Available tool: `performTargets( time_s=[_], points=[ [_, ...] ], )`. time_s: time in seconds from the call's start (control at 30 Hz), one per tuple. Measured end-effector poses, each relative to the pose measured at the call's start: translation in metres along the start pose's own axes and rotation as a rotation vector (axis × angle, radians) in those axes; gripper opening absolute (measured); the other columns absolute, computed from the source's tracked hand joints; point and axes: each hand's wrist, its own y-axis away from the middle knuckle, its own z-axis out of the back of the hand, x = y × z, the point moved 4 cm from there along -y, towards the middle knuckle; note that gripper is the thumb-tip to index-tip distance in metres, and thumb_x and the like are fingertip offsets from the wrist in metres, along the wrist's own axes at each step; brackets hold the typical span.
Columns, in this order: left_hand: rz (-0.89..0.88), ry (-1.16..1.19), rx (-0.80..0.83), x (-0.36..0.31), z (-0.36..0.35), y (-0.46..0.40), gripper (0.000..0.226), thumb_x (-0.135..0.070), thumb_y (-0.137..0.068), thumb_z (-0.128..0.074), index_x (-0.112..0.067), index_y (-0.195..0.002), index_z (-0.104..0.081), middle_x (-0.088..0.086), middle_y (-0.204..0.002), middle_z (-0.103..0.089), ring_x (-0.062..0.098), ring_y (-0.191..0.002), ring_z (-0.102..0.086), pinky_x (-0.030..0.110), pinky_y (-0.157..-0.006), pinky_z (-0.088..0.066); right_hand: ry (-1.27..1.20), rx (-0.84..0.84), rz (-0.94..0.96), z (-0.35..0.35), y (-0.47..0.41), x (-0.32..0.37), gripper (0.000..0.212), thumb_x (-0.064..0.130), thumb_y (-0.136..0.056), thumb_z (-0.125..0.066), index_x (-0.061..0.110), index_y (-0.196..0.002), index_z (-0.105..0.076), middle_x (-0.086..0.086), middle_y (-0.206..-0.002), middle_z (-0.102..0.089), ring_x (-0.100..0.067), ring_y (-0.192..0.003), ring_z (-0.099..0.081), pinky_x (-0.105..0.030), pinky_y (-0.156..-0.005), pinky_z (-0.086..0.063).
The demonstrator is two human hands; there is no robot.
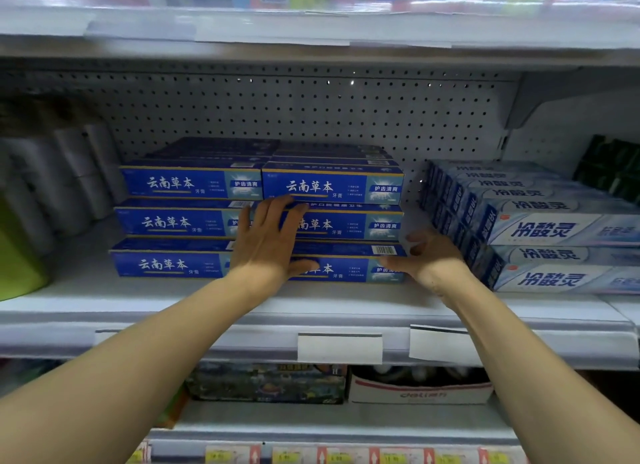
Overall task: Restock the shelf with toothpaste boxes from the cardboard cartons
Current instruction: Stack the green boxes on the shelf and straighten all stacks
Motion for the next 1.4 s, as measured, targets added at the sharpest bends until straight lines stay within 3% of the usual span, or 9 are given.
performTargets(
  time_s=[0.1, 0.27, 0.37, 0.47, 0.57, 0.73, 0.97, 1.23, 1.4],
  points=[
    [0.011, 0.032, -0.096, 0.016, 0.005, 0.013, 0.089, -0.057, -0.057, -0.077, -0.009, -0.127, -0.053, 0.016, -0.128, -0.052, 0.039, -0.116, -0.049, 0.060, -0.095, -0.039, 0.060, -0.133, 0.042, 0.001, 0.014, 0.010, 0.074, 0.039, -0.066, -0.083, 0.014, -0.126, -0.046, -0.006, -0.123, -0.051, -0.025, -0.107, -0.054, -0.031, -0.084, -0.046],
    [0.081, 0.054, -0.154, 0.050, 0.019, 0.039, 0.088, -0.054, -0.054, -0.082, -0.011, -0.124, -0.050, 0.016, -0.125, -0.053, 0.035, -0.110, -0.048, 0.057, -0.088, -0.041, 0.106, -0.169, 0.177, -0.021, 0.041, 0.040, 0.054, 0.044, -0.077, -0.071, 0.018, -0.119, -0.049, -0.003, -0.115, -0.051, -0.020, -0.098, -0.050, -0.027, -0.077, -0.038],
    [0.171, 0.055, -0.124, 0.071, 0.026, 0.050, 0.089, -0.052, -0.052, -0.084, -0.009, -0.124, -0.054, 0.018, -0.124, -0.053, 0.039, -0.108, -0.051, 0.055, -0.088, -0.041, 0.225, -0.170, 0.234, -0.046, 0.053, 0.056, 0.056, 0.048, -0.077, -0.069, 0.018, -0.120, -0.049, -0.008, -0.124, -0.051, -0.027, -0.116, -0.047, -0.034, -0.087, -0.044],
    [0.272, 0.052, -0.112, 0.092, 0.028, 0.059, 0.091, -0.049, -0.050, -0.086, -0.007, -0.124, -0.055, 0.021, -0.124, -0.051, 0.043, -0.109, -0.050, 0.058, -0.087, -0.040, 0.338, -0.186, 0.287, -0.074, 0.062, 0.070, 0.059, 0.049, -0.075, -0.070, 0.018, -0.121, -0.051, -0.008, -0.122, -0.052, -0.032, -0.117, -0.046, -0.043, -0.094, -0.045],
    [0.434, 0.087, -0.098, 0.116, 0.027, 0.068, 0.093, -0.046, -0.056, -0.084, -0.008, -0.132, -0.047, 0.022, -0.137, -0.039, 0.043, -0.120, -0.040, 0.057, -0.092, -0.034, 0.443, -0.187, 0.348, -0.099, 0.067, 0.084, 0.058, 0.051, -0.075, -0.070, 0.019, -0.120, -0.051, -0.006, -0.122, -0.049, -0.031, -0.118, -0.042, -0.042, -0.097, -0.041],
    [0.681, 0.237, -0.026, 0.153, 0.014, 0.077, 0.105, -0.051, -0.068, -0.076, -0.015, -0.147, -0.017, 0.017, -0.153, -0.007, 0.037, -0.137, -0.018, 0.056, -0.104, -0.027, 0.607, -0.185, 0.357, -0.129, 0.067, 0.100, 0.058, 0.053, -0.079, -0.065, 0.020, -0.124, -0.050, -0.005, -0.130, -0.044, -0.027, -0.125, -0.031, -0.037, -0.102, -0.028],
    [0.660, 0.482, 0.037, 0.166, 0.000, 0.070, 0.112, -0.040, -0.071, -0.078, -0.017, -0.149, 0.000, 0.012, -0.155, -0.006, 0.038, -0.138, -0.021, 0.054, -0.105, -0.031, 0.717, -0.158, 0.320, -0.156, 0.056, 0.109, 0.056, 0.054, -0.082, -0.060, 0.019, -0.125, -0.048, -0.006, -0.131, -0.042, -0.028, -0.126, -0.033, -0.040, -0.103, -0.029],
    [0.606, 0.508, 0.083, 0.177, 0.003, 0.071, 0.107, -0.038, -0.070, -0.080, -0.018, -0.147, -0.008, 0.009, -0.148, -0.018, 0.032, -0.132, -0.035, 0.047, -0.100, -0.039, 0.765, -0.213, 0.317, -0.158, 0.052, 0.111, 0.051, 0.054, -0.083, -0.059, 0.019, -0.119, -0.051, -0.006, -0.126, -0.046, -0.027, -0.122, -0.037, -0.038, -0.097, -0.034],
    [0.590, 0.653, 0.042, 0.186, 0.012, 0.073, 0.080, -0.037, -0.077, -0.074, -0.021, -0.136, -0.022, 0.006, -0.140, -0.036, 0.028, -0.119, -0.048, 0.043, -0.088, -0.045, 0.559, -0.288, 0.342, -0.157, 0.055, 0.122, 0.053, 0.051, -0.083, -0.060, 0.015, -0.121, -0.049, -0.009, -0.126, -0.045, -0.030, -0.122, -0.036, -0.038, -0.099, -0.032]
  ],
)
